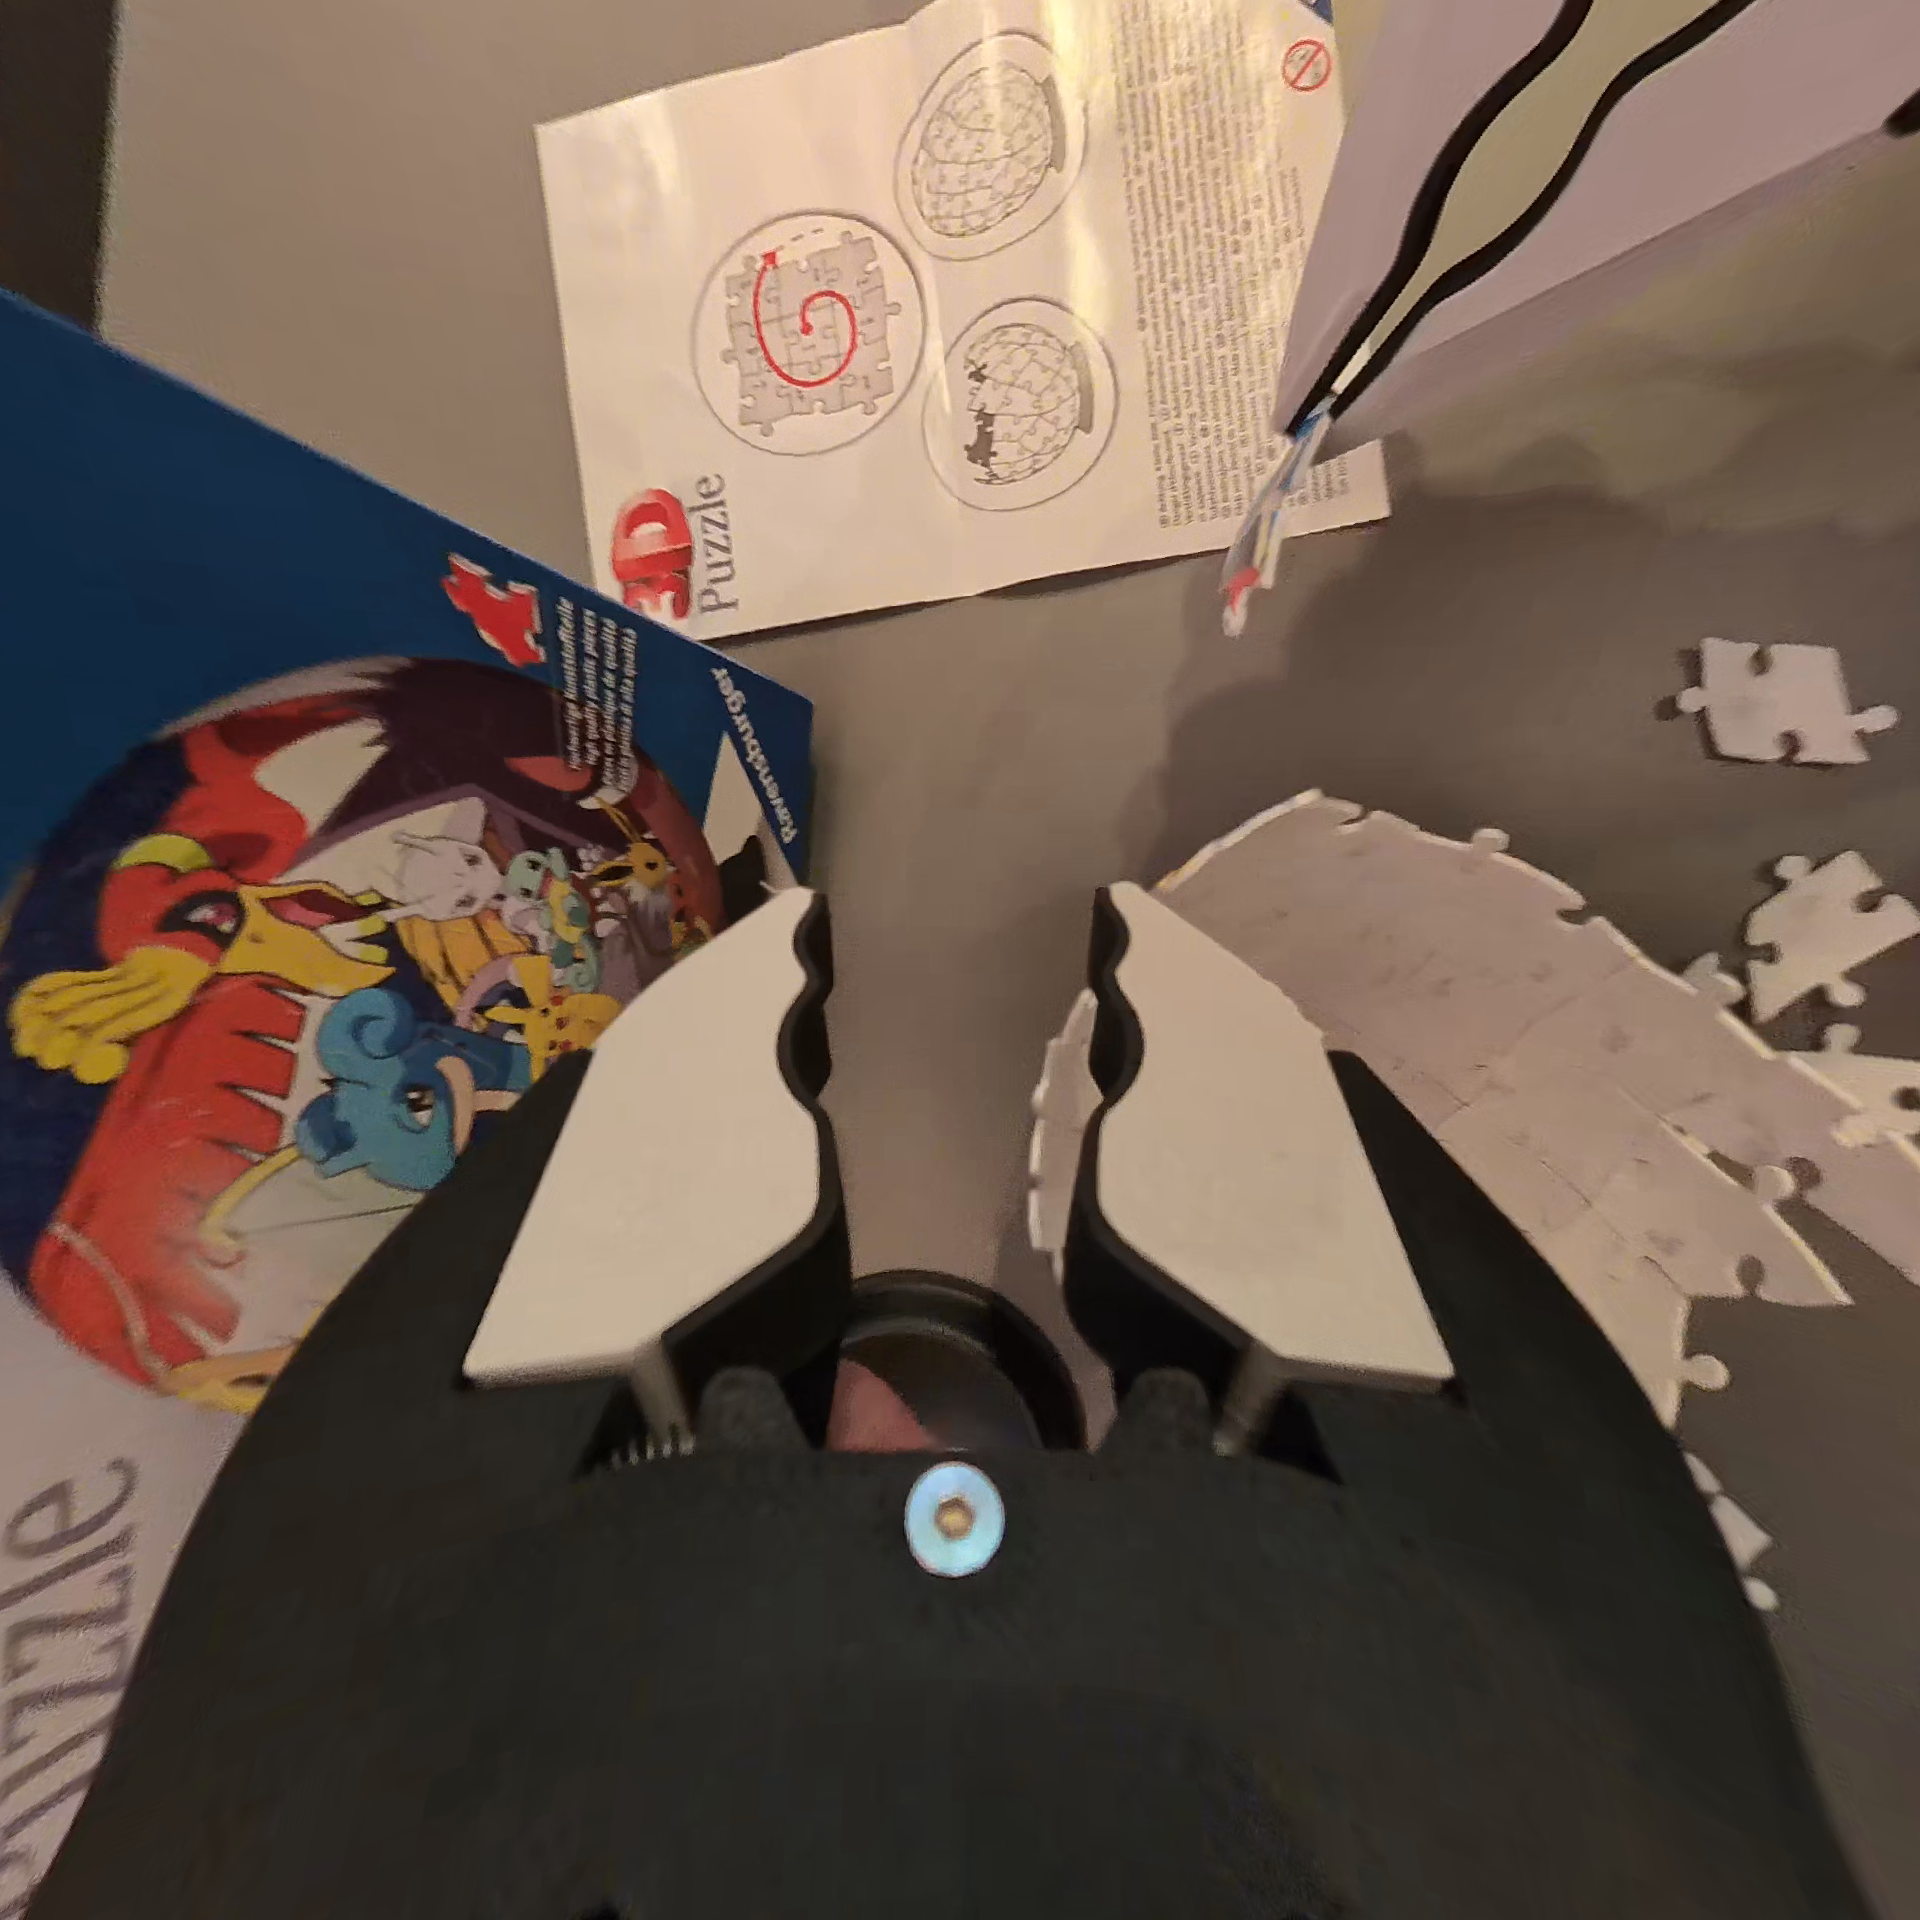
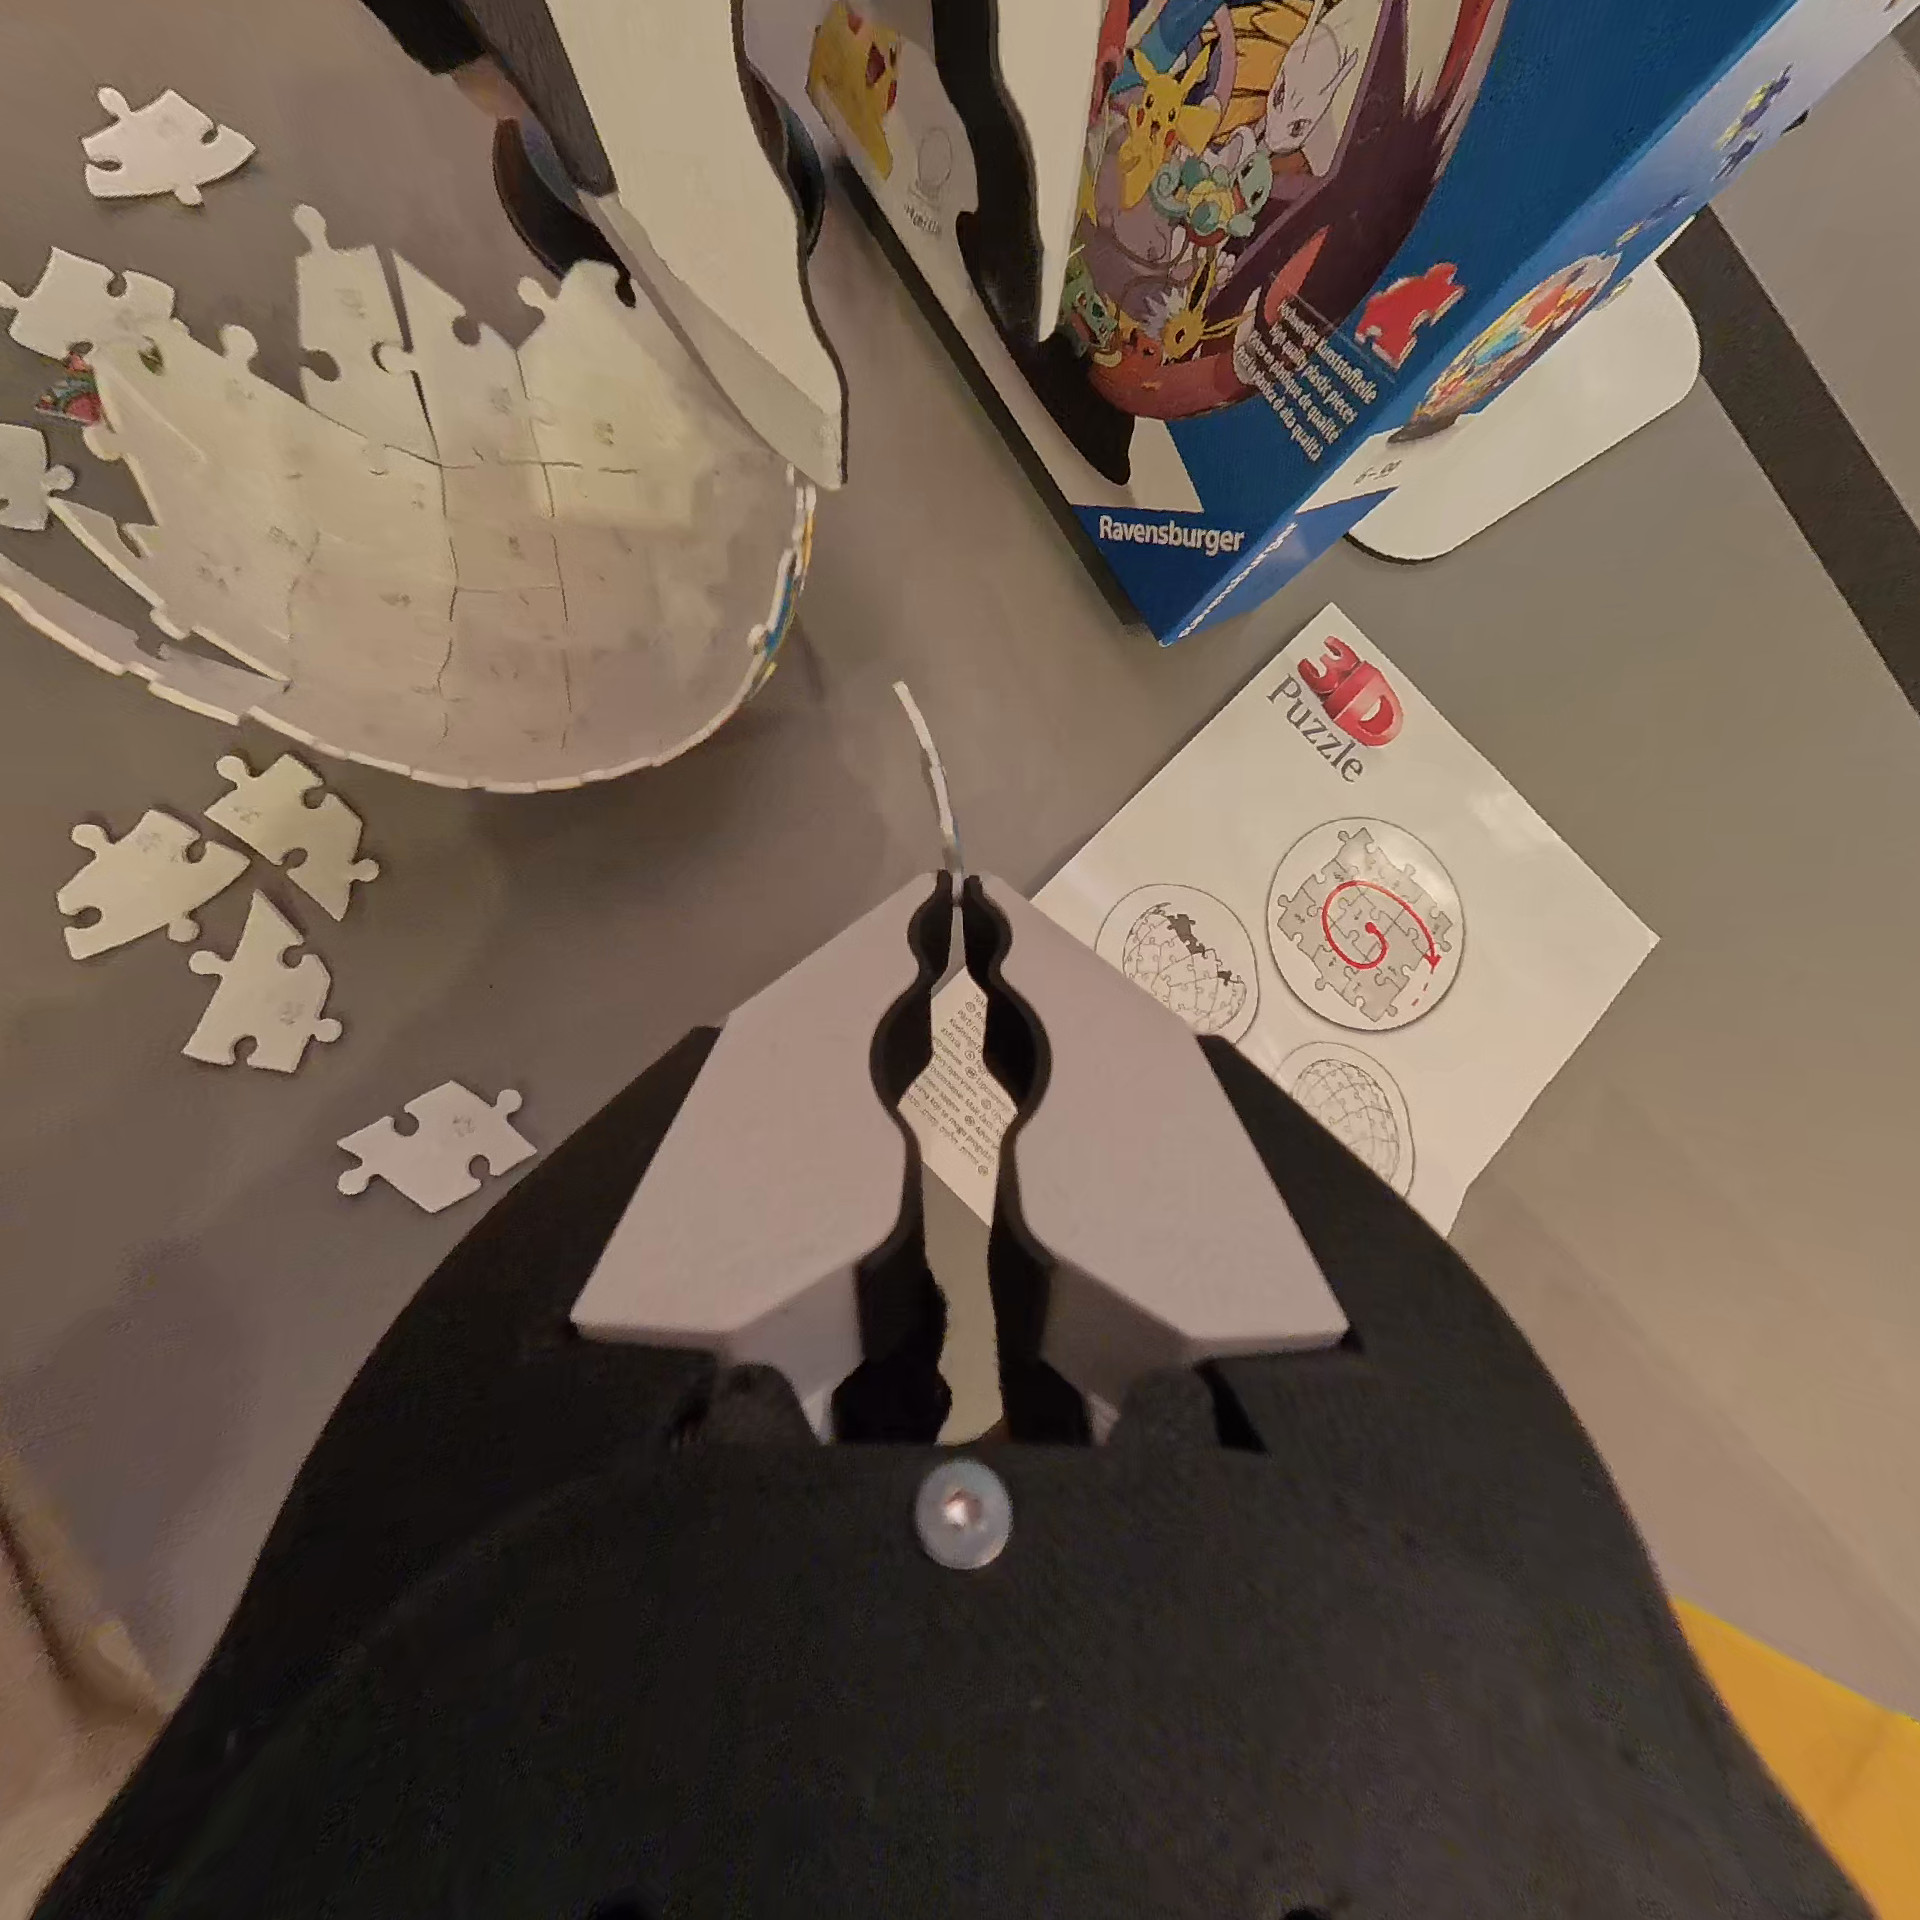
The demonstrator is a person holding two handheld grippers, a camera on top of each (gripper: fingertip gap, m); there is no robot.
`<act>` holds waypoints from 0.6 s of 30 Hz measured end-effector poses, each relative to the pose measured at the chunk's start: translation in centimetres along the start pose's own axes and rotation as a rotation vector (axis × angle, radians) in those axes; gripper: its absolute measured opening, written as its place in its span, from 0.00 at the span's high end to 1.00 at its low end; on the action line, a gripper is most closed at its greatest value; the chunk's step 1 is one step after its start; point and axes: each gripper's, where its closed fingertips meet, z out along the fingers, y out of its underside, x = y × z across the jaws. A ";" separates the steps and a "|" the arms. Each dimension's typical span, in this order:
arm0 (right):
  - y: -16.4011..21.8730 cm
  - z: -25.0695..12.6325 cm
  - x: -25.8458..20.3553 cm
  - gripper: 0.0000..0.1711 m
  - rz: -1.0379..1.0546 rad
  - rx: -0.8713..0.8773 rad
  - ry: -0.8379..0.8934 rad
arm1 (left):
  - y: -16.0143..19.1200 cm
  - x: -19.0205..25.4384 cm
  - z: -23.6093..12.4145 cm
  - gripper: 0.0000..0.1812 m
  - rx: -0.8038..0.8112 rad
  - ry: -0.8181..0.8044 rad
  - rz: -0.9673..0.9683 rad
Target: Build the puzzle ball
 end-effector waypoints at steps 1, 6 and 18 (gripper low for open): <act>-0.1 -0.1 0.0 1.00 -0.002 0.004 0.001 | -0.1 -0.2 -0.2 0.74 -0.002 -0.031 0.021; -0.7 -0.3 -0.3 1.00 -0.022 0.013 0.006 | -1.8 -0.5 -1.5 0.76 0.044 -0.121 0.084; -3.3 -2.0 -2.0 1.00 -0.031 0.093 -0.051 | -6.5 3.2 -3.5 0.84 0.234 -0.019 0.141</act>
